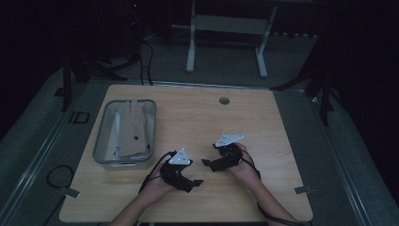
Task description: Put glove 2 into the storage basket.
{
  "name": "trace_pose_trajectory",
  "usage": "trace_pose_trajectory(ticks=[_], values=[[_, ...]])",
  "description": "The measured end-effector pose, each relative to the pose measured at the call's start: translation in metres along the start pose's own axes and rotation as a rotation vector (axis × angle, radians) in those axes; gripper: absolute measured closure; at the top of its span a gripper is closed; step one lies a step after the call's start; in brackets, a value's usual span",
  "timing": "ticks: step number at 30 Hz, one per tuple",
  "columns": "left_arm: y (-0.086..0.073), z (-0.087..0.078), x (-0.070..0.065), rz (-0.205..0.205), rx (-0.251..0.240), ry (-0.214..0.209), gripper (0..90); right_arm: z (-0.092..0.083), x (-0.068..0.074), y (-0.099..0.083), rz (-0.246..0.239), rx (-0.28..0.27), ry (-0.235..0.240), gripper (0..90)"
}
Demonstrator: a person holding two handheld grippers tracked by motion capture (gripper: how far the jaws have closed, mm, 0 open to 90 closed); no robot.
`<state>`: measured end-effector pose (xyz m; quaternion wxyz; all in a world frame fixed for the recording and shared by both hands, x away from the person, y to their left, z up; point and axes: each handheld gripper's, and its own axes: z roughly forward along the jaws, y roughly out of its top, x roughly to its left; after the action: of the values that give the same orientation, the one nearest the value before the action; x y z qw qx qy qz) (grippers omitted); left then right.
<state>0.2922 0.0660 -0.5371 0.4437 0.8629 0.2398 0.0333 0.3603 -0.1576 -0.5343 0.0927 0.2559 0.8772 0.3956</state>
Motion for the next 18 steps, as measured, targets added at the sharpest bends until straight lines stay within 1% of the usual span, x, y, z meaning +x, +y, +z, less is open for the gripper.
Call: trace_pose_trajectory(ticks=[4,6,9,10,11,15,16,17,18], values=[[-0.003,0.009,-0.004,0.025,0.013,-0.026,14.4,-0.006,0.002,-0.009,-0.008,-0.005,-0.004,15.0],[-0.004,0.012,-0.007,0.04,0.022,-0.032,14.4,-0.011,0.004,-0.015,-0.009,-0.019,0.001,14.6],[-0.005,0.015,-0.01,0.056,0.028,-0.043,14.4,-0.017,0.006,-0.026,-0.019,-0.023,-0.009,14.6],[-0.005,0.016,-0.011,0.065,0.031,-0.046,14.4,-0.019,0.006,-0.029,-0.021,-0.013,-0.014,14.6],[-0.006,0.016,-0.012,0.072,0.034,-0.048,14.4,-0.021,0.006,-0.033,-0.027,-0.019,-0.024,14.5],[-0.008,0.02,-0.015,0.077,0.035,-0.054,14.4,-0.03,0.005,-0.046,-0.008,-0.045,-0.036,14.6],[-0.008,0.02,-0.015,0.077,0.035,-0.054,14.4,-0.03,0.005,-0.046,-0.008,-0.045,-0.036,14.6],[-0.01,0.022,-0.016,0.085,0.046,-0.059,14.4,-0.032,0.005,-0.048,-0.006,-0.043,-0.038,14.6],[-0.01,0.023,-0.017,0.089,0.051,-0.058,14.4,-0.036,0.004,-0.055,-0.008,-0.028,-0.041,14.6]])
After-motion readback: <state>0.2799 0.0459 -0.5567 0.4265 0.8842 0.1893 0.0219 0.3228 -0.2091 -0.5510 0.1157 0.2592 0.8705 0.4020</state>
